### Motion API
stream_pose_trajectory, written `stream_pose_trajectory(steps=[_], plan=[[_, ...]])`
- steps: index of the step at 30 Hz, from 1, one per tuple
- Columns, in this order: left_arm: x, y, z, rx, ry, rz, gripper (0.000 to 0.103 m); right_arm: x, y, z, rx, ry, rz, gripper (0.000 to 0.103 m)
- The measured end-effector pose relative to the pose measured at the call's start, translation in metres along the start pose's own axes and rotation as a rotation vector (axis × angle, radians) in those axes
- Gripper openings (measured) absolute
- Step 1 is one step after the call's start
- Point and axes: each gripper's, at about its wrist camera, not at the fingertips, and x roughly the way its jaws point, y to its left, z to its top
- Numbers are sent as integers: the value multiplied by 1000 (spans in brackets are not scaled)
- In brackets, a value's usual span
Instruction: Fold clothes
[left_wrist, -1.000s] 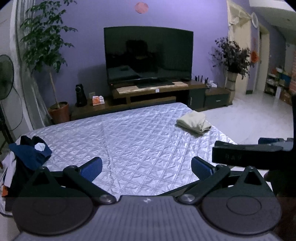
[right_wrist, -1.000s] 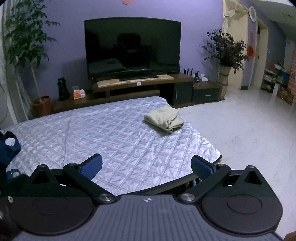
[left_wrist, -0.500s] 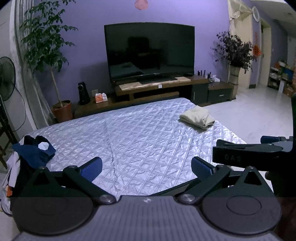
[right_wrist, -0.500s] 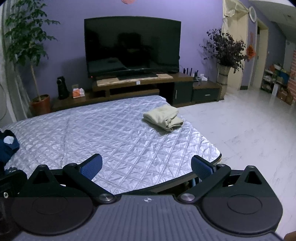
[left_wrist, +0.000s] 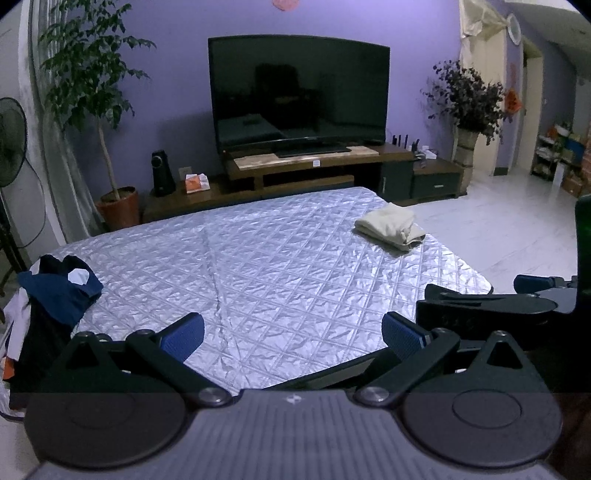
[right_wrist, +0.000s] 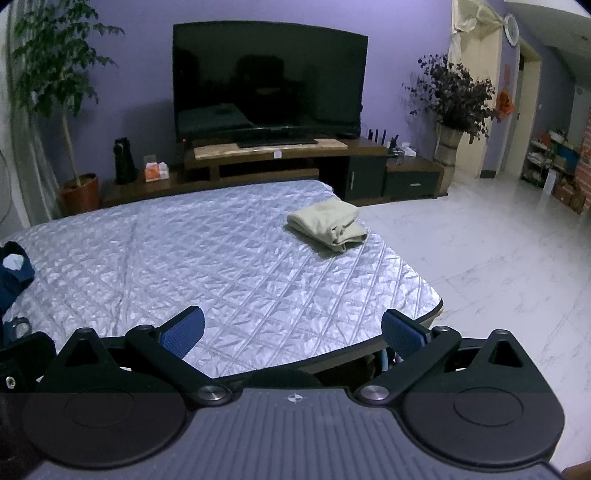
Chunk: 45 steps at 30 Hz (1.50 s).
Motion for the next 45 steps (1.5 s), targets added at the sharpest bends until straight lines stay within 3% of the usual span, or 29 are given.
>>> stream_pose_trajectory(steps=[21, 28, 38, 45], plan=[[1, 12, 0, -67, 15, -32, 102, 4, 12, -7, -35, 17, 16, 103], [-7, 13, -5, -79, -54, -108, 102, 6, 15, -8, -45, 21, 17, 103], [-6, 15, -5, -105, -49, -157, 101, 8, 12, -8, -34, 19, -7, 103], [-9, 7, -8, -56, -64, -147, 98, 9, 9, -9, -21, 22, -1, 103]])
